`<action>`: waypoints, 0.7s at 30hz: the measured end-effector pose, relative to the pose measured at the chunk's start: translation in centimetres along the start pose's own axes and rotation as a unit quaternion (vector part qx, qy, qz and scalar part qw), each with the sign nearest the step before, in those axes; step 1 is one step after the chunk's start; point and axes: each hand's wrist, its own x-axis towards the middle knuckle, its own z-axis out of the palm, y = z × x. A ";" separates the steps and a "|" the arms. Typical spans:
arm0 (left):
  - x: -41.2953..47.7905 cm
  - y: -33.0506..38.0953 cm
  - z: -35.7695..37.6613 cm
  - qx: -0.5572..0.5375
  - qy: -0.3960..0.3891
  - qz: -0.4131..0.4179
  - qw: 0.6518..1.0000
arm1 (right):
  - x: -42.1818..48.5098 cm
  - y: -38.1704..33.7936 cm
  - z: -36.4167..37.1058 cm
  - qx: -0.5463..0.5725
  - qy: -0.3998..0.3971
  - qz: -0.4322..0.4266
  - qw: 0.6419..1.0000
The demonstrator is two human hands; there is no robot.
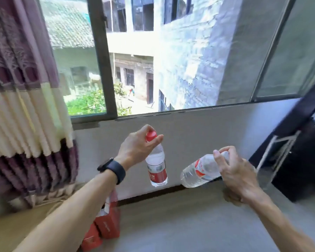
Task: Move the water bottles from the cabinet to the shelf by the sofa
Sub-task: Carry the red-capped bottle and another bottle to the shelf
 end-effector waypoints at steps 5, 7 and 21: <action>4.2 10.2 12.5 -0.017 -0.124 0.059 0.990 | 0.4 9.9 -8.5 -0.035 0.054 0.065 0.996; 5.5 14.5 17.0 -0.020 -0.167 0.096 0.981 | 0.5 13.1 -11.5 -0.052 0.068 0.101 0.991; 13.9 41.8 39.8 -0.146 -0.344 0.308 0.875 | 5.4 29.6 -30.3 -0.212 0.223 0.281 0.909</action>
